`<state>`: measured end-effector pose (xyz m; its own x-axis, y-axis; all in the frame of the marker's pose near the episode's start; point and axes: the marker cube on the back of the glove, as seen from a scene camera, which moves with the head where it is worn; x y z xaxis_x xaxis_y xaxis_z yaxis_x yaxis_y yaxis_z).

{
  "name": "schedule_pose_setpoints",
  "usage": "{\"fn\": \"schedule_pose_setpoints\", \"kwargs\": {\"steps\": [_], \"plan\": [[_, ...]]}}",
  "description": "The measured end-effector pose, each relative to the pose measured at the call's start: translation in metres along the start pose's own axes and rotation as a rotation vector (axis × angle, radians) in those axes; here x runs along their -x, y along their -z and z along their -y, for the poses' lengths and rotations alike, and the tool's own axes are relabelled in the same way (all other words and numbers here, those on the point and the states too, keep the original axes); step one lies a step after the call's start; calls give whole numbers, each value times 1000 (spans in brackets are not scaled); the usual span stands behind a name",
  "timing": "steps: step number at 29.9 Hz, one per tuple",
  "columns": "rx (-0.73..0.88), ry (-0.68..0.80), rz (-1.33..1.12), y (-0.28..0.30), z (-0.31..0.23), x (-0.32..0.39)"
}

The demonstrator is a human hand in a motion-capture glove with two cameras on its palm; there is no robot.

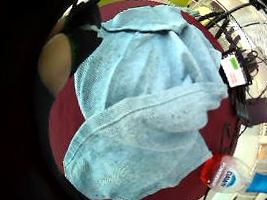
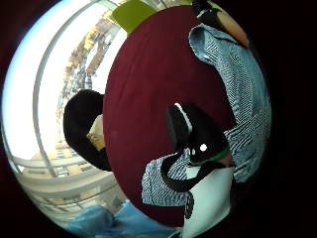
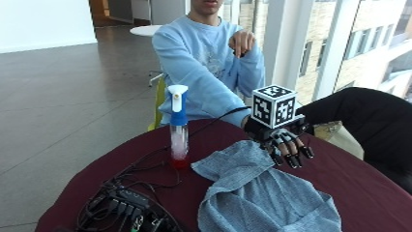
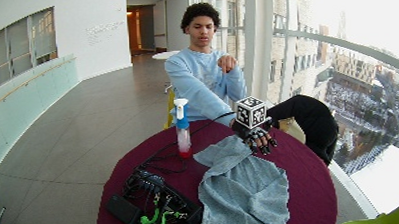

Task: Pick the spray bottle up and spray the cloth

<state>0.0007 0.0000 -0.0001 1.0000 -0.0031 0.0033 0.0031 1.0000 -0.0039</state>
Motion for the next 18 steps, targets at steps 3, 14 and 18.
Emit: {"fn": "schedule_pose_setpoints", "kwargs": {"steps": [3, 14, 18], "plan": [[2, 0, -1, 0, 1, 0], [7, 1, -15, -1, 1, -4], [9, -7, -20, 1, -1, -5]]}}
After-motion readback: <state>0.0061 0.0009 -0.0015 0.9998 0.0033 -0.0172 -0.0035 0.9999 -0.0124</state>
